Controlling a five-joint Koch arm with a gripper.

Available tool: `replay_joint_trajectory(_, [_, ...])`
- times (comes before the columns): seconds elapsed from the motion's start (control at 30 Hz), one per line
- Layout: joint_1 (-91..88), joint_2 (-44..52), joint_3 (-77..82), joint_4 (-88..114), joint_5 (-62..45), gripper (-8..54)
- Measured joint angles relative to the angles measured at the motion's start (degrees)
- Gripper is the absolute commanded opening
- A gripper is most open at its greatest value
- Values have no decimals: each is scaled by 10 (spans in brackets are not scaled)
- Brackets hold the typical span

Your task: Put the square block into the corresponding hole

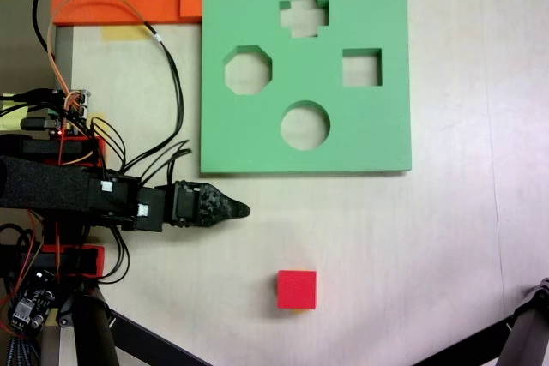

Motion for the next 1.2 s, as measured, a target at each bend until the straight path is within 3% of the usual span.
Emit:
replay_joint_trajectory(0.37, [0,0,0,-1,21,348])
replay_joint_trajectory(0.4, [2,0,0,-4,64,345])
replay_joint_trajectory(0.53, [19,0,0,-49,410,306])
replay_joint_trajectory(0.6, [66,0,-18,-43,485,296])
replay_joint_trajectory(0.67, [103,0,-49,38,563,288])
replay_joint_trajectory(0.83, [182,0,-265,390,666,194])
replay_joint_trajectory(0.97, [200,0,-383,643,674,180])
replay_joint_trajectory(1.0, [200,0,-414,675,673,154])
replay_joint_trajectory(1.2, [200,-43,-619,825,674,151])
